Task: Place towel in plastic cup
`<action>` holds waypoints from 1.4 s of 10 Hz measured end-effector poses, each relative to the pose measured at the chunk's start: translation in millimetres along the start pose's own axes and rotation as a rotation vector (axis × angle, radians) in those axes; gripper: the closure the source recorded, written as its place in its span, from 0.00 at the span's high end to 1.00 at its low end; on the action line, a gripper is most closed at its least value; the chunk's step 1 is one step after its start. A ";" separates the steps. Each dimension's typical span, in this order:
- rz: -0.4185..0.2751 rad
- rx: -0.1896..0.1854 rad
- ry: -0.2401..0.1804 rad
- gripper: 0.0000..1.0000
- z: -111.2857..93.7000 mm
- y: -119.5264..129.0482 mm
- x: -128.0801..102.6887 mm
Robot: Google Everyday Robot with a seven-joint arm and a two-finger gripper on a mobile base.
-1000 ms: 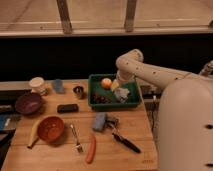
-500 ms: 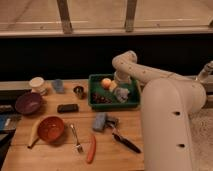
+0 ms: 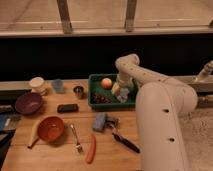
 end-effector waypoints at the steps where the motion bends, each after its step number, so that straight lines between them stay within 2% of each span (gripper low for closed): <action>1: 0.000 -0.012 0.009 0.67 2.9 1.3 0.9; 7: -0.012 -0.037 0.029 0.07 7.5 3.2 5.8; 8: -0.013 -0.040 0.031 0.01 8.4 4.0 7.3; 9: -0.010 -0.042 0.029 0.00 7.1 3.0 7.6; 11: -0.015 -0.031 -0.009 0.00 -9.9 1.3 5.2; 12: -0.023 -0.018 -0.043 0.00 -25.1 2.4 3.6; 14: -0.043 0.003 -0.151 0.00 -74.6 7.1 -0.5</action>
